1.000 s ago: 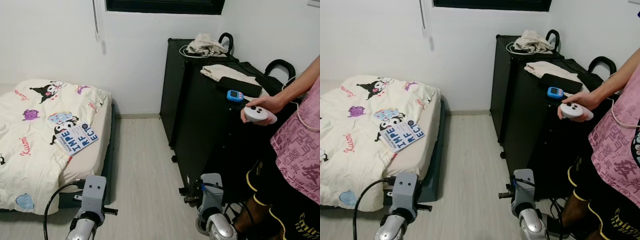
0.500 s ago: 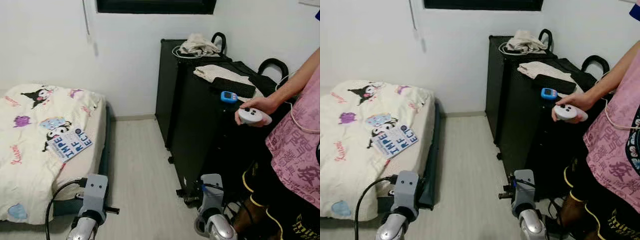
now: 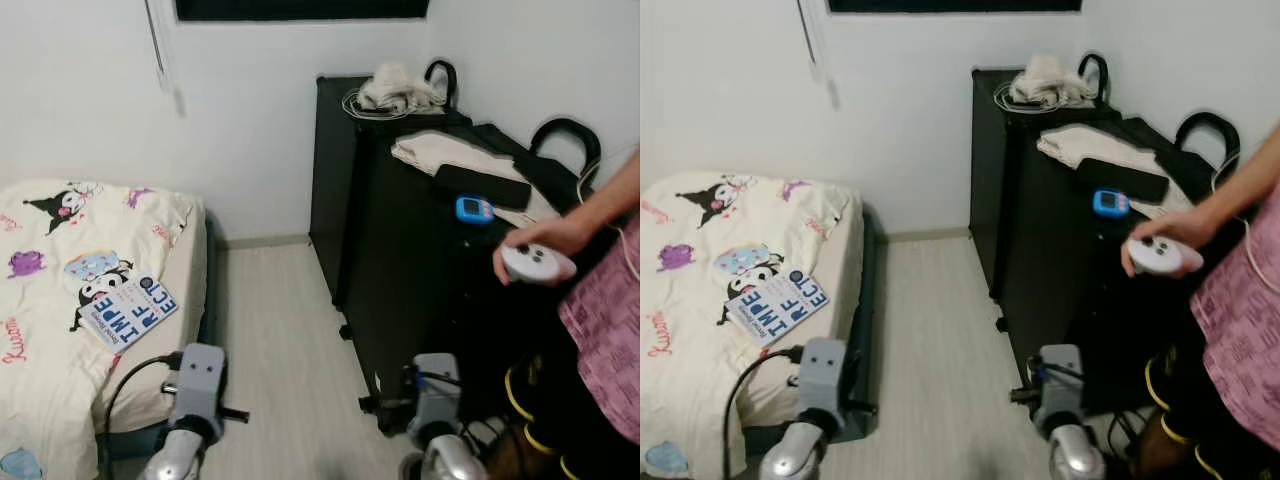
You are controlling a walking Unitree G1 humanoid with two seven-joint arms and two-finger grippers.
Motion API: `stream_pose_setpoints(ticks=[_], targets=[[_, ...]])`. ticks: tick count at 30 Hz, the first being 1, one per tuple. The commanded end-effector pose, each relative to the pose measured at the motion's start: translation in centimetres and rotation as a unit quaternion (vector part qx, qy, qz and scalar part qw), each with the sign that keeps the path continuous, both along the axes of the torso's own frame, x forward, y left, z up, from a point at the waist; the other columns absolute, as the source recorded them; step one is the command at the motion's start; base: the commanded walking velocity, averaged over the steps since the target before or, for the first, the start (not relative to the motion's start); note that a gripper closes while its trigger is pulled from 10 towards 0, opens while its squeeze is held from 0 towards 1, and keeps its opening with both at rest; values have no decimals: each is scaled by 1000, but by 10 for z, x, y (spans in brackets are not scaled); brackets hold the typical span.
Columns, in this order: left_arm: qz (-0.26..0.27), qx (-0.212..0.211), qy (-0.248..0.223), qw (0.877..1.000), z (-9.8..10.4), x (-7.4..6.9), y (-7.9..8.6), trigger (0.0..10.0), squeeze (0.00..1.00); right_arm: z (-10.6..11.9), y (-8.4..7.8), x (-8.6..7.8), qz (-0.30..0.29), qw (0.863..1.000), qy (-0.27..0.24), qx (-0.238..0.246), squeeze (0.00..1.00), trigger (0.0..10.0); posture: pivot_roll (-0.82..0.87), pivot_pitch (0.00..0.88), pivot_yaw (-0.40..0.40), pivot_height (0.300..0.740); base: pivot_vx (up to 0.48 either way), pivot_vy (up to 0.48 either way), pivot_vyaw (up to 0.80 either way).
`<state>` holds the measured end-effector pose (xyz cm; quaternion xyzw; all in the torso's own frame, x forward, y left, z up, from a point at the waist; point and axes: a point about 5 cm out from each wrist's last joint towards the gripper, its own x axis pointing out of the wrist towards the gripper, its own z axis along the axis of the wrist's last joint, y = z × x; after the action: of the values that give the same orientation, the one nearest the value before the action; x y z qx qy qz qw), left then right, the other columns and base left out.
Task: Clean up the room
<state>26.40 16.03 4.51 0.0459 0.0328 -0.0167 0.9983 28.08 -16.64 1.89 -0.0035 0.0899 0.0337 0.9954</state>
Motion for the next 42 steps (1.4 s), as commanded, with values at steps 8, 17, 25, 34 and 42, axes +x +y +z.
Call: stream_pose_setpoints(ticks=[8,17,25,34,42], targets=[[10,5,12,1000,-5,-5,8,10000,0,-3,12,-3,15,1000,2,11,0,10000,-17,83,-53,740,271,0,0],[8,4,12,1000,-6,-6,8,10000,0,-3,12,-3,16,1000,0,13,0,10000,-18,81,-53,740,260,0,0],[6,5,12,1000,-5,-5,7,10000,0,-3,12,-4,16,1000,0,15,0,10000,-17,80,-50,740,247,0,0],[4,5,11,1000,-4,-4,9,10000,0,-3,14,-4,16,1000,0,18,0,10000,-15,90,-46,740,80,0,0],[2,5,10,1000,-4,-5,8,10000,0,-3,14,-4,15,1000,0,19,0,10000,-15,93,-42,740,60,0,0]])
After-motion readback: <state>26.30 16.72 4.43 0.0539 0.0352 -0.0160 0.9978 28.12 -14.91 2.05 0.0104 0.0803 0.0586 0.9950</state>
